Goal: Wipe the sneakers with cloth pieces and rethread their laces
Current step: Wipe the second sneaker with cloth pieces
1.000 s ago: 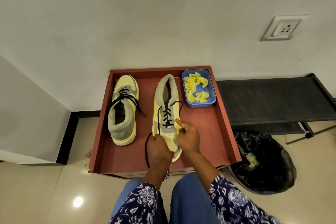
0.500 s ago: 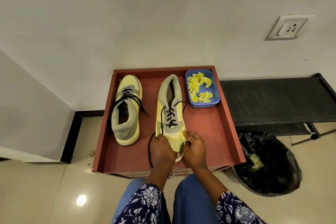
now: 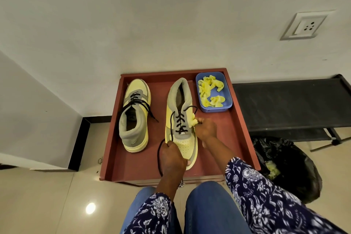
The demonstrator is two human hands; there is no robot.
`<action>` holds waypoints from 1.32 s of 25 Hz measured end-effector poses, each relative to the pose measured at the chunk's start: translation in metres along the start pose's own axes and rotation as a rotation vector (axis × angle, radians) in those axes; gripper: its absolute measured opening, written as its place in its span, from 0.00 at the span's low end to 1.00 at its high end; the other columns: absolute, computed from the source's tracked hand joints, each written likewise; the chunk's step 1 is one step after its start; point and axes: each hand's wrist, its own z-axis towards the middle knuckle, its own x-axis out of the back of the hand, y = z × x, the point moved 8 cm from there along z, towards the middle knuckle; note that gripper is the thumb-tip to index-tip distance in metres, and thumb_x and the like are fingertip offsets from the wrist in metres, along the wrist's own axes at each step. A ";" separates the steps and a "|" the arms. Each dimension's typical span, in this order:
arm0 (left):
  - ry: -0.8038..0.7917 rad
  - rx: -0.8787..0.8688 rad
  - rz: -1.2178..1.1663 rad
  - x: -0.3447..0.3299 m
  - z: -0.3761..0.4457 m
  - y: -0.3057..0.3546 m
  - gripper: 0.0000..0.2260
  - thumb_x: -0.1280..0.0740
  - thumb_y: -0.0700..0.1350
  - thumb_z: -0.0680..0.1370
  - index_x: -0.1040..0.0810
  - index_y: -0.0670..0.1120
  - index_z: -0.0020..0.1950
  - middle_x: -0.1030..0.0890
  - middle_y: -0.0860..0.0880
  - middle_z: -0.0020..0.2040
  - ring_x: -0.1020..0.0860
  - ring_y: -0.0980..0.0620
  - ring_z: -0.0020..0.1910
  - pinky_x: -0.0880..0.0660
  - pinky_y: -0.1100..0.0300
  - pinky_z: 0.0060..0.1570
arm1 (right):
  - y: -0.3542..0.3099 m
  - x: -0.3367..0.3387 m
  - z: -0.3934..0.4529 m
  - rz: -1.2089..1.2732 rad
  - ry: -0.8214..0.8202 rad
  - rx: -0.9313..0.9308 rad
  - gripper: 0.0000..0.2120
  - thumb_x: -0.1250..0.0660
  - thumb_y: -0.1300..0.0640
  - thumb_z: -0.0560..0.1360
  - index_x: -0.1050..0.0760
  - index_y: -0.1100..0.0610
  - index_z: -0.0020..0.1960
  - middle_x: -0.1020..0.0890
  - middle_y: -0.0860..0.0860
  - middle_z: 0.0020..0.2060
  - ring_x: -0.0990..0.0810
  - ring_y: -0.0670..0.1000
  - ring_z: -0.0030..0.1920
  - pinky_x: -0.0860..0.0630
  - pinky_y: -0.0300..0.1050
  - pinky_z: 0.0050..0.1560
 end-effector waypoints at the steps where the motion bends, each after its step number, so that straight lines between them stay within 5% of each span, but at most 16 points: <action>1: 0.003 -0.004 -0.001 0.000 0.000 0.000 0.34 0.22 0.44 0.64 0.34 0.37 0.64 0.29 0.42 0.64 0.30 0.44 0.63 0.31 0.58 0.60 | -0.005 -0.003 0.007 0.007 -0.014 0.007 0.16 0.40 0.67 0.71 0.20 0.59 0.55 0.17 0.58 0.51 0.20 0.58 0.53 0.23 0.51 0.55; 4: 0.010 -0.012 0.000 0.000 0.000 0.000 0.33 0.22 0.44 0.65 0.34 0.37 0.63 0.29 0.42 0.64 0.29 0.45 0.63 0.31 0.58 0.60 | -0.016 -0.009 0.012 -0.004 -0.056 0.069 0.19 0.42 0.67 0.73 0.24 0.58 0.61 0.19 0.59 0.56 0.23 0.60 0.58 0.25 0.54 0.59; 7: 0.013 -0.006 -0.002 0.000 0.001 0.000 0.33 0.22 0.44 0.65 0.34 0.37 0.64 0.29 0.42 0.64 0.29 0.45 0.63 0.31 0.58 0.59 | -0.009 -0.010 -0.001 -0.105 -0.049 0.140 0.22 0.43 0.69 0.73 0.28 0.59 0.66 0.22 0.57 0.60 0.24 0.58 0.60 0.28 0.45 0.59; 14: 0.017 -0.015 -0.028 -0.001 0.001 -0.001 0.33 0.21 0.43 0.63 0.33 0.36 0.62 0.28 0.40 0.63 0.28 0.44 0.61 0.29 0.56 0.58 | 0.021 -0.013 -0.042 -0.179 -0.012 0.233 0.22 0.40 0.69 0.72 0.27 0.59 0.65 0.21 0.56 0.60 0.23 0.55 0.59 0.30 0.39 0.60; 22: 0.003 -0.029 -0.055 -0.003 0.002 -0.002 0.33 0.22 0.42 0.64 0.35 0.34 0.62 0.27 0.39 0.60 0.26 0.42 0.59 0.27 0.54 0.57 | 0.046 -0.011 -0.078 -0.146 0.029 0.157 0.20 0.40 0.67 0.75 0.30 0.61 0.67 0.23 0.57 0.61 0.24 0.54 0.60 0.31 0.39 0.61; 29: 0.005 -0.024 -0.037 -0.003 0.001 -0.002 0.34 0.21 0.45 0.62 0.34 0.35 0.61 0.27 0.39 0.60 0.26 0.42 0.59 0.28 0.54 0.57 | 0.065 -0.022 -0.102 -0.088 0.012 0.060 0.13 0.35 0.63 0.74 0.23 0.58 0.58 0.18 0.52 0.52 0.20 0.51 0.50 0.22 0.42 0.53; 33: 0.016 -0.032 0.023 -0.001 -0.001 -0.002 0.30 0.24 0.44 0.67 0.34 0.36 0.61 0.27 0.39 0.61 0.26 0.42 0.60 0.28 0.56 0.56 | 0.059 -0.014 -0.108 -0.152 -0.045 0.036 0.14 0.37 0.62 0.74 0.25 0.59 0.60 0.20 0.56 0.54 0.23 0.55 0.56 0.32 0.36 0.50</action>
